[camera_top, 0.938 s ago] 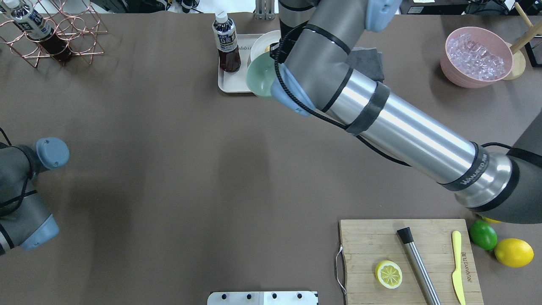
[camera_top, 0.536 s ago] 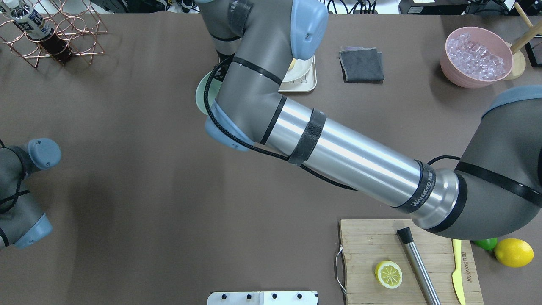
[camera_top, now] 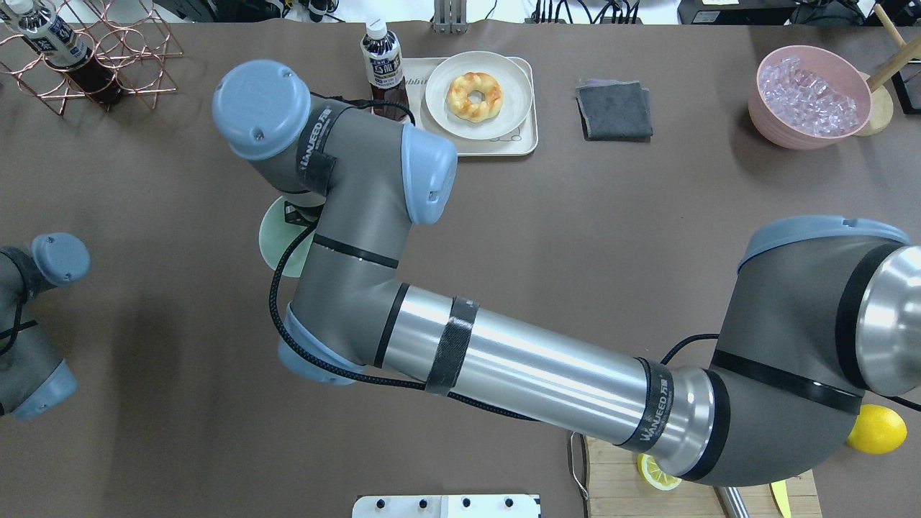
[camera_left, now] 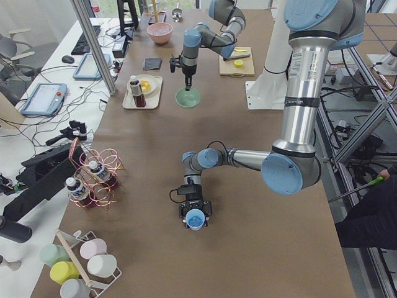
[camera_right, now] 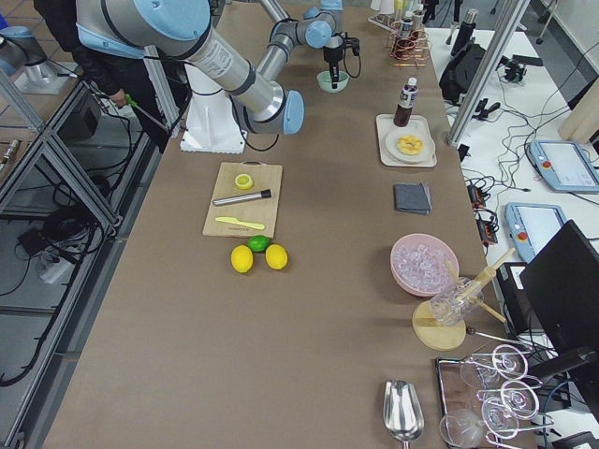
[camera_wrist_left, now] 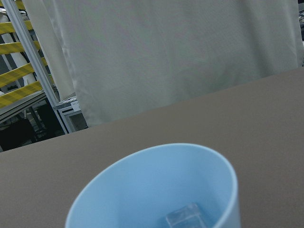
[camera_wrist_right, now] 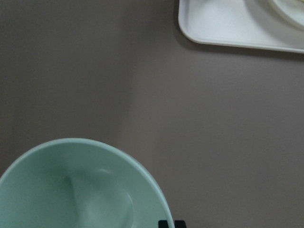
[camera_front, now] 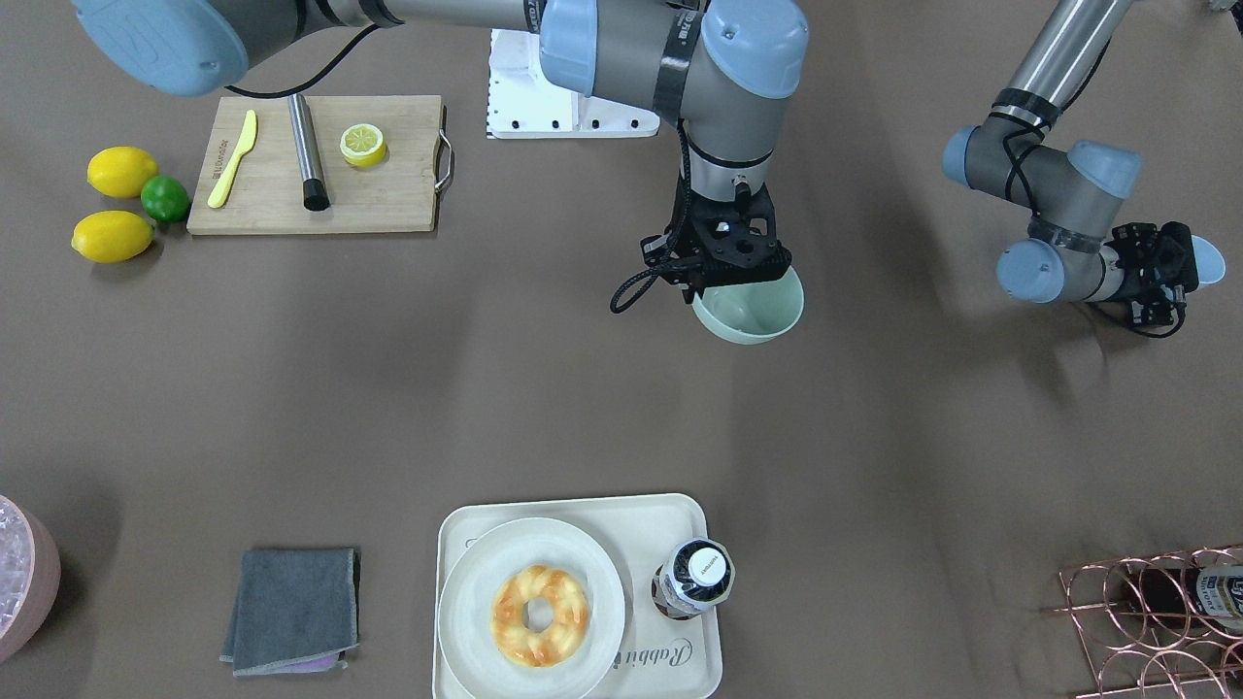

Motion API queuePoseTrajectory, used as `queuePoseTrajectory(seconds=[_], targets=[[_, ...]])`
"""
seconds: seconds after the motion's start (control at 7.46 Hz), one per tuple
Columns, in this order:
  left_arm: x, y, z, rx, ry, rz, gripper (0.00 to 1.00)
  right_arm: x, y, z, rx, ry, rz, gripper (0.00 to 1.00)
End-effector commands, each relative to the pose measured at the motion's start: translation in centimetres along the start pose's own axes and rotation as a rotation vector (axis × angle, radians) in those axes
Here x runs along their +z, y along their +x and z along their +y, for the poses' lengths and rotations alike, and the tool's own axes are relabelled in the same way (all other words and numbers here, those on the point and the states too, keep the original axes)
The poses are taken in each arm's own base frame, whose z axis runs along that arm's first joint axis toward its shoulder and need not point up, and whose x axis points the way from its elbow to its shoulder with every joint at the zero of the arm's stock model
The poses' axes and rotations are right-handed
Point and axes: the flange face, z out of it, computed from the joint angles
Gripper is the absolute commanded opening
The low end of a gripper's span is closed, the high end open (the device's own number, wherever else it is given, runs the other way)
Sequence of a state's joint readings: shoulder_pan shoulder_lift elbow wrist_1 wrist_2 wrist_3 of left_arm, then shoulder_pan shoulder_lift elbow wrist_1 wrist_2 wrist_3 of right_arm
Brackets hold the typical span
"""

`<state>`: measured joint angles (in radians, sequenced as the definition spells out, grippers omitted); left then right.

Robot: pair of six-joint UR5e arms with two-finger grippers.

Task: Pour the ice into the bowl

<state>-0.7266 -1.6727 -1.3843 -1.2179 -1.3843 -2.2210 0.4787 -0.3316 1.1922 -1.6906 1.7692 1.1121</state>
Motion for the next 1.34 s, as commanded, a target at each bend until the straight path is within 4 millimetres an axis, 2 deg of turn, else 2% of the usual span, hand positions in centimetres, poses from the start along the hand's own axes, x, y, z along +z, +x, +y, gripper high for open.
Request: queuePoseTrajectory(seconds=[0.0,0.13,0.27,0.4,0.8,1.07,1.21], targets=[[-0.3,0.0,-0.1,-0.001,-0.005,0.002,0.55,4.6,-4.8,3.8,-0.017,0.038,-0.040,0.00],[-0.9,0.3,-0.1,-0.002,-0.013,0.009,0.56,6.4,-5.2,4.2,-0.011,0.058,-0.069,0.00],[-1.3,0.5,-0.3,0.012,-0.019,0.015,0.56,7.3,-5.3,4.4,-0.013,0.065,-0.064,0.00],[-2.7,0.9,-1.4,0.017,-0.041,0.036,0.56,8.0,-5.1,4.8,-0.016,0.066,-0.065,0.00],[-7.3,1.3,-3.8,0.052,-0.099,0.118,0.56,10.0,-4.0,5.3,-0.020,0.076,-0.074,0.00],[-11.4,1.6,-4.5,0.040,-0.134,0.180,0.56,9.9,-3.4,4.6,-0.013,0.083,-0.074,0.00],[-13.5,2.3,-4.4,0.037,-0.148,0.207,0.56,8.8,-2.8,3.0,-0.002,0.095,-0.075,0.40]])
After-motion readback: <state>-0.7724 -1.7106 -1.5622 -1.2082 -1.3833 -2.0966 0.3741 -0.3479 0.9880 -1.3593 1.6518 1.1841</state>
